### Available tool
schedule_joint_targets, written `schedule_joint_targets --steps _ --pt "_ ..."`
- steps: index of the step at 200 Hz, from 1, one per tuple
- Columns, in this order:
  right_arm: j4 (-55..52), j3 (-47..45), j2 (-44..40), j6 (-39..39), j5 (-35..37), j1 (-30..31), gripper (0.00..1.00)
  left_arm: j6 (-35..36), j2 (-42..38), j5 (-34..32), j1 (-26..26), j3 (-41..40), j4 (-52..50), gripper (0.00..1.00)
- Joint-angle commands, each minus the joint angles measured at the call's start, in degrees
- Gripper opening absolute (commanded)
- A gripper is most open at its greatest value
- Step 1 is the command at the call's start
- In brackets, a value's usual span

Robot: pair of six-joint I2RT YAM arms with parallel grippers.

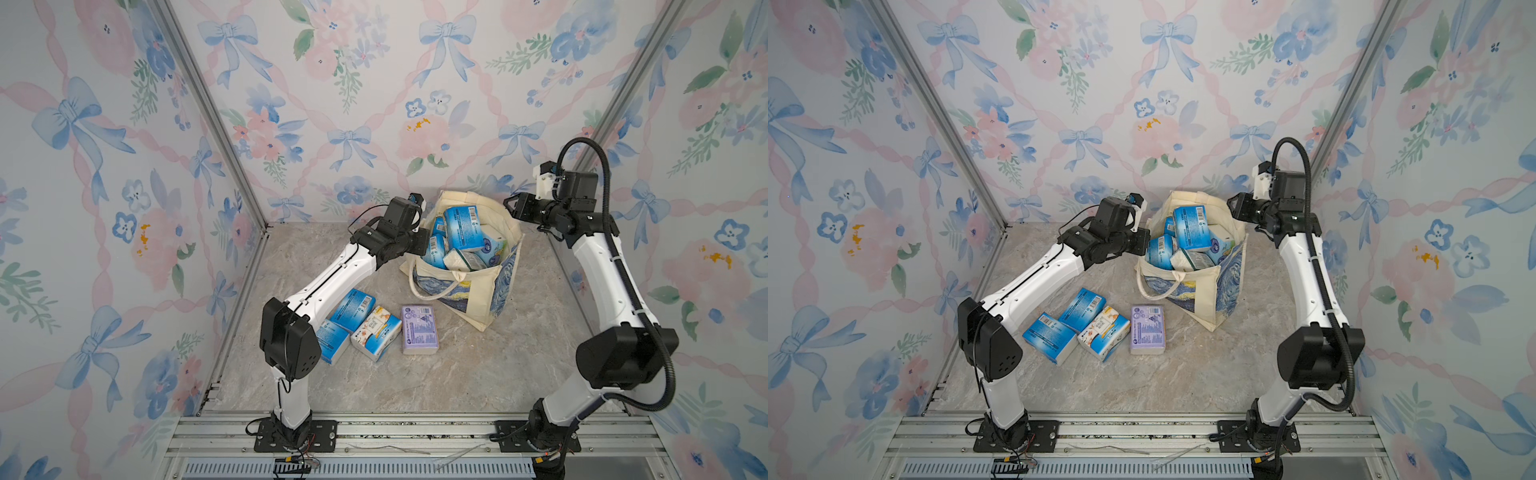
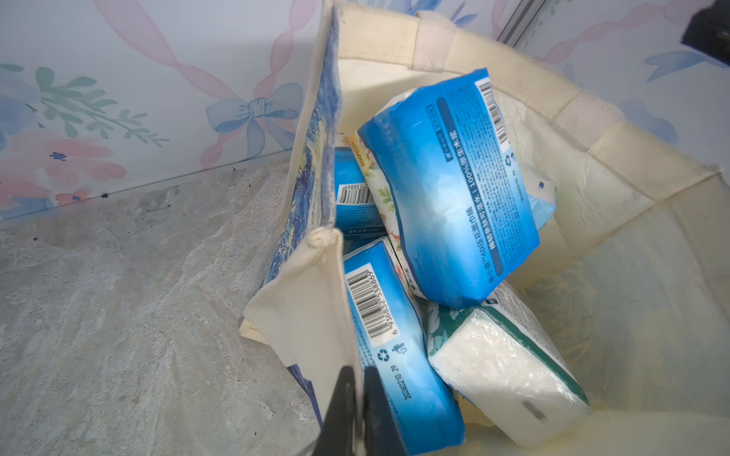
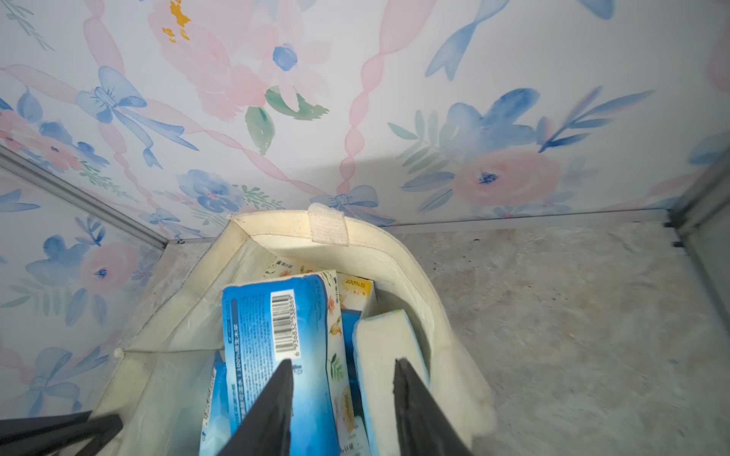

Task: Put tissues into the canvas bag
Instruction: Adjust the canvas bag at the center of the board.

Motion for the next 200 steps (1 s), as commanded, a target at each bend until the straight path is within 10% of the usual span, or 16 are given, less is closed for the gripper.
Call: schedule_joint_targets --steps 1,145,200 --pt "-1.5 -10.2 -6.3 0.6 11.7 1.6 0.48 1.0 -0.2 -0.3 0.5 2.9 1.5 0.03" --pt "1.3 -19.7 -13.1 9.0 3.5 2.1 0.51 2.0 -0.3 1.7 -1.8 -5.3 2.3 0.0" --pt "-5.5 -17.9 -12.4 7.9 2.0 2.5 0.31 3.4 -1.5 0.9 -2.0 -5.6 2.3 0.0"
